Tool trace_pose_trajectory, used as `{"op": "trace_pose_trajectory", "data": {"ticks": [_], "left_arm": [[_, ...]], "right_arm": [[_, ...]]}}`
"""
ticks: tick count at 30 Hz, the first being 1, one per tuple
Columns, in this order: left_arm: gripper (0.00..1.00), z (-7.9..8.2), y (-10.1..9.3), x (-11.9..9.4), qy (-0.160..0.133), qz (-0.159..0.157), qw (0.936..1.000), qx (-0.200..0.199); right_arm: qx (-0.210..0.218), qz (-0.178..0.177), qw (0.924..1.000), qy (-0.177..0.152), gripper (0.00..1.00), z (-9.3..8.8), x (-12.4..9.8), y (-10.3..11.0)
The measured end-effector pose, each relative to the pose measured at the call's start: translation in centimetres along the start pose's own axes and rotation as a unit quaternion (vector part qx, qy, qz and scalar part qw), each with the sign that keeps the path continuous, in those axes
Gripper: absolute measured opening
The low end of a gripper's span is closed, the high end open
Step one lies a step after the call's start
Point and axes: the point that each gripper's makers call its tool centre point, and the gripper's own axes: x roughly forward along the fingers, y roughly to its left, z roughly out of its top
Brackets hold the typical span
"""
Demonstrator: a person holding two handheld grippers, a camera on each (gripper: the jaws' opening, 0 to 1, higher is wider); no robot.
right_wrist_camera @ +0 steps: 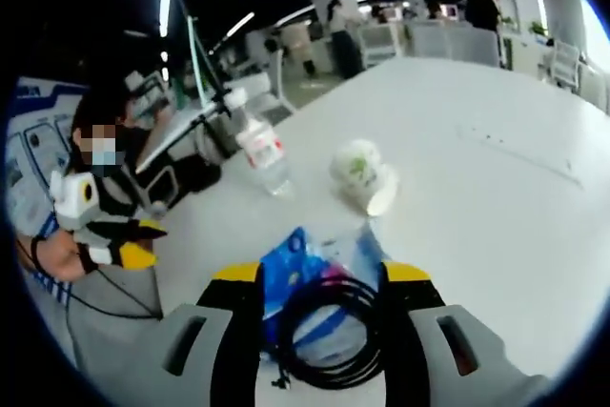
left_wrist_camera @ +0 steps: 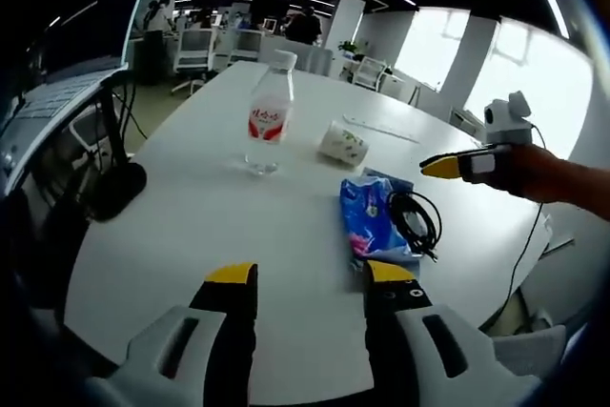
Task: Arrange the tabletop items into an orderly group along one side of the table until the central work area is clear of visible clutter.
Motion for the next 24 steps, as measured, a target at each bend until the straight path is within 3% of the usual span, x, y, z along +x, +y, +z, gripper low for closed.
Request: {"op": "trace_pose_trajectory", "data": {"ticks": [12, 21, 24], "left_arm": [[0.45, 0.3, 0.3, -0.4, 0.003, 0.005, 1.0, 0.008], [0.45, -0.1, 0.6, -0.5, 0.011, 0.004, 0.9999, 0.004], [0.45, -0.1, 0.7, -0.4, 0.013, 0.005, 0.9999, 0.001]], "right_arm": [[-0.058, -0.009, 0.9981, 0.02, 0.44, 3.7, 3.2, -2.2], [-0.06, -0.009, 0.9976, 0.034, 0.44, 4.2, 5.5, -2.7], [-0.076, -0.017, 0.9955, 0.053, 0.46, 4.2, 7.0, -4.0]]}}
